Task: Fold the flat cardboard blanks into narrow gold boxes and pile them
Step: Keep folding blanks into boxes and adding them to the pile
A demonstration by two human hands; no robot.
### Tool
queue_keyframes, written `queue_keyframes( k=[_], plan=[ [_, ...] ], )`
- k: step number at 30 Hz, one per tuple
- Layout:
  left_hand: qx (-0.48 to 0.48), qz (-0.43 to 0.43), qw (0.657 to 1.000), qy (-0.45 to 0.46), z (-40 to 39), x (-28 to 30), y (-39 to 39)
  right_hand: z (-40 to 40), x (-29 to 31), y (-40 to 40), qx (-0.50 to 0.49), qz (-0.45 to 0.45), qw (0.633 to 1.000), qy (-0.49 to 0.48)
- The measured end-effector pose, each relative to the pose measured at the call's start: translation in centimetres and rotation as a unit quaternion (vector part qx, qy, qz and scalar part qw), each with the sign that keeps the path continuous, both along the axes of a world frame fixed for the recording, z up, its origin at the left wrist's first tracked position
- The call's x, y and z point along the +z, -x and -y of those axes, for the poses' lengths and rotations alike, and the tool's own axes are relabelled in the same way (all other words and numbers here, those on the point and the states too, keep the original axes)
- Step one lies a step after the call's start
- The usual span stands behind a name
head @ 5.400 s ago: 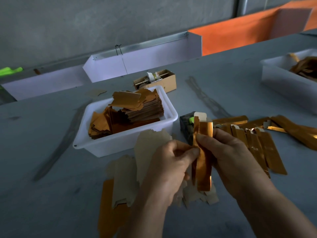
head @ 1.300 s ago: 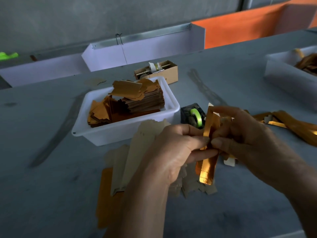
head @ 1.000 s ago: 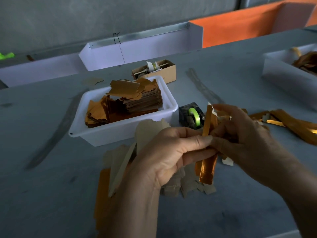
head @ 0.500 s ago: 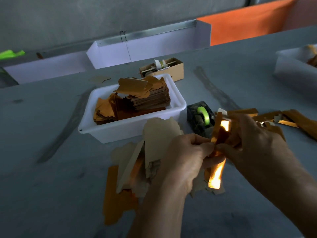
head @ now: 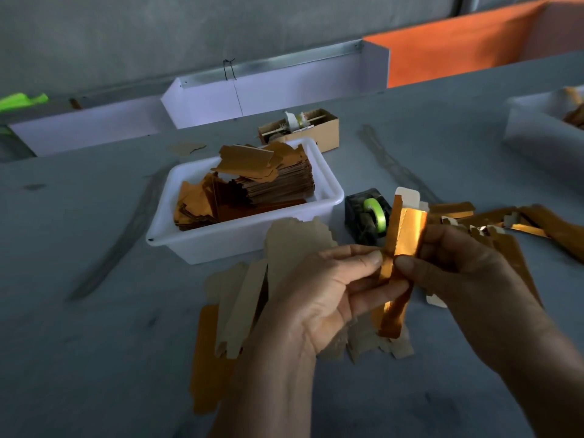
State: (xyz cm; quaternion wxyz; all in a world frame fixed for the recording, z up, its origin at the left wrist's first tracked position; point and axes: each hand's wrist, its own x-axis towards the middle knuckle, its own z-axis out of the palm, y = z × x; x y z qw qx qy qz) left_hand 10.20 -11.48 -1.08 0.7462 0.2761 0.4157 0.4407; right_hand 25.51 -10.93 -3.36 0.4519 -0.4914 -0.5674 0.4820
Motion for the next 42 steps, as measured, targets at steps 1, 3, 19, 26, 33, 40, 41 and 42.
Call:
queue_keyframes(
  k=[1,3,19,26,33,40,41,42],
  plan=[
    [-0.003,0.009,1.000,0.005,-0.1,0.0,0.1,0.0,0.0,0.0,0.000,-0.002,1.000,-0.002],
    [-0.010,0.027,0.999,0.017,-0.2,0.0,0.2,-0.1,0.1,0.0,0.002,0.002,1.000,-0.011],
    [0.026,-0.279,0.952,-0.121,0.6,0.1,-0.8,-0.2,-0.4,0.2,-0.038,0.051,0.998,-0.023],
    [0.067,-0.444,0.863,-0.233,1.5,1.8,-0.8,-2.0,-2.1,-2.4,-0.122,0.128,0.982,-0.071],
    [0.151,-0.691,0.703,-0.066,0.6,-0.4,8.6,-5.9,-5.6,-6.6,-0.243,0.414,0.874,-0.074],
    [-0.078,-0.716,0.691,0.062,1.6,-6.3,10.0,-3.9,-5.7,-5.3,-0.255,0.377,0.884,-0.104],
    [-0.077,-0.745,0.660,0.060,1.5,-6.6,9.8,-3.7,-5.4,-5.1,-0.250,0.367,0.889,-0.114],
    [-0.068,-0.772,0.629,0.055,1.4,-6.7,9.7,-3.5,-5.0,-5.0,-0.246,0.359,0.892,-0.119]
  ],
)
